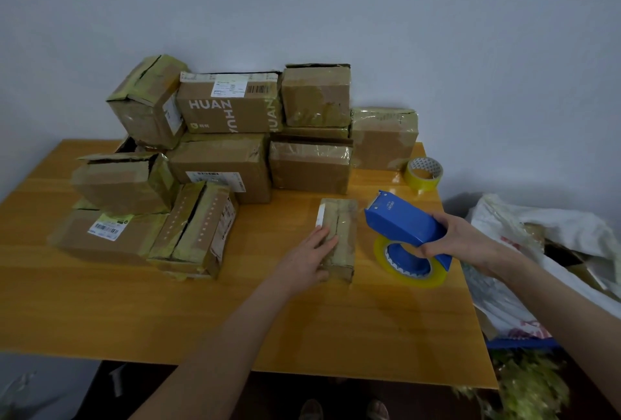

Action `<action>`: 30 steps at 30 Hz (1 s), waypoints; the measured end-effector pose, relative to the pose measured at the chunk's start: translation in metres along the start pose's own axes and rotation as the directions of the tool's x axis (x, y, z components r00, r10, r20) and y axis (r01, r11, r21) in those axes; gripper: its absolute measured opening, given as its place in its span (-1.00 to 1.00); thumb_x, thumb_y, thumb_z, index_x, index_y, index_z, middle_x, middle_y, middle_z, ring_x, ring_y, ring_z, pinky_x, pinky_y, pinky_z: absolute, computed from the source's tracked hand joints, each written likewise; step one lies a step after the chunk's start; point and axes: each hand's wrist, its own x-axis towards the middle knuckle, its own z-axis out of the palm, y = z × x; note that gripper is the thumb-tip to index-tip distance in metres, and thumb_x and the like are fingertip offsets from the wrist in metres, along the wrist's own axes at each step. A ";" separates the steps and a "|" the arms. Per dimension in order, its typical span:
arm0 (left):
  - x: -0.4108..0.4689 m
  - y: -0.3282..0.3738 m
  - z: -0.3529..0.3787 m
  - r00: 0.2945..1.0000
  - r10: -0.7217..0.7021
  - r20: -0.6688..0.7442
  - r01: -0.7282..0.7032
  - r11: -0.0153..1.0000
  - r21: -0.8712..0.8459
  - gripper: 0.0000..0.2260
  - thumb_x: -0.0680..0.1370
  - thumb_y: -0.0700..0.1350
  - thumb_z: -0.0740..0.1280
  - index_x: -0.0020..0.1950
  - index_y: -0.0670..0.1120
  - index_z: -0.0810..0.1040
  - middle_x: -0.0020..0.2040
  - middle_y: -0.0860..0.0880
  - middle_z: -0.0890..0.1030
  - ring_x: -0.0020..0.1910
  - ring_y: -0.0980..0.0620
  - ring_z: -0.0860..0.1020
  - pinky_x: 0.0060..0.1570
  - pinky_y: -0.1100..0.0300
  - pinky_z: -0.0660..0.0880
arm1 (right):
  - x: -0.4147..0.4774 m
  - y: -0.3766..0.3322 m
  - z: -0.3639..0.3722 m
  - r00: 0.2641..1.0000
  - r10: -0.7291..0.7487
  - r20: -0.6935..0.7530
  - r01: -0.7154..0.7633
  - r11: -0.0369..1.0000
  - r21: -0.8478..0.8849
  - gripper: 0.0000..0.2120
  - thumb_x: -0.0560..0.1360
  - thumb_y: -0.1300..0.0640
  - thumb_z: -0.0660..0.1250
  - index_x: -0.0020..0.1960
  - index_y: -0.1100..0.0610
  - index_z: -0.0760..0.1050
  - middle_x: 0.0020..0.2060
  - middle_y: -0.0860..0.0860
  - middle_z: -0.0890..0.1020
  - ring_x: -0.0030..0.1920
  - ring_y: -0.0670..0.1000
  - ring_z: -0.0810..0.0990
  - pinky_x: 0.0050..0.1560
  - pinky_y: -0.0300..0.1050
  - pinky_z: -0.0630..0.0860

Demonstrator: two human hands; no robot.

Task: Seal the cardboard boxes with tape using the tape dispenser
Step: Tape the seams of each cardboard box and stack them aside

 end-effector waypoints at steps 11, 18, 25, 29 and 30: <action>-0.001 0.009 0.010 0.994 -0.091 -0.058 0.084 0.990 -0.117 -0.25 0.48 0.15 0.38 0.56 0.11 0.05 0.58 0.14 -0.09 0.55 0.10 -0.13 0.49 -0.06 0.12 | -0.005 0.000 0.001 1.000 -0.016 0.020 0.015 1.000 0.020 -0.43 0.11 0.14 0.50 0.11 0.07 0.49 -0.04 0.02 0.61 -0.07 -0.04 0.62 -0.18 -0.28 0.49; -0.001 0.011 0.006 0.999 -0.039 -0.016 0.039 0.999 -0.012 -0.25 0.53 -0.07 0.38 0.57 0.06 0.00 0.58 0.06 -0.17 0.55 0.05 -0.17 0.49 -0.03 0.14 | -0.006 0.003 -0.002 0.999 -0.015 0.029 0.014 1.000 0.023 -0.47 0.11 0.13 0.49 0.07 0.02 0.48 -0.06 0.00 0.60 -0.09 -0.06 0.62 -0.19 -0.29 0.47; -0.004 0.007 -0.007 1.000 0.025 -0.017 -0.026 0.997 -0.074 -0.22 0.52 -0.03 0.32 0.57 0.16 -0.12 0.58 0.08 -0.18 0.55 0.07 -0.16 0.48 -0.10 0.16 | -0.008 0.002 -0.010 0.997 -0.059 0.059 0.057 0.998 0.031 -0.34 0.08 0.11 0.54 0.17 0.03 0.49 0.04 0.04 0.61 -0.01 -0.01 0.64 -0.10 -0.21 0.53; -0.002 0.019 -0.033 0.930 -0.142 -0.339 0.017 0.938 -0.345 -0.52 0.60 0.00 0.25 0.51 0.04 0.25 0.55 0.05 0.16 0.50 0.09 0.16 0.39 0.13 0.23 | -0.011 -0.005 -0.017 0.989 -0.108 0.101 0.106 0.994 0.029 -0.22 0.00 0.01 0.53 0.22 -0.01 0.46 0.09 0.04 0.57 0.04 0.03 0.62 -0.07 -0.15 0.55; -0.001 0.026 -0.043 0.913 -0.261 -0.313 0.045 0.828 -0.560 -0.58 0.61 0.03 0.24 0.46 0.00 0.34 0.49 0.02 0.31 0.41 0.09 0.31 0.30 0.19 0.33 | -0.012 -0.008 -0.018 0.986 -0.118 0.114 0.117 0.993 0.021 -0.23 0.01 0.01 0.53 0.23 -0.01 0.46 0.09 0.04 0.57 0.05 0.04 0.62 -0.05 -0.13 0.56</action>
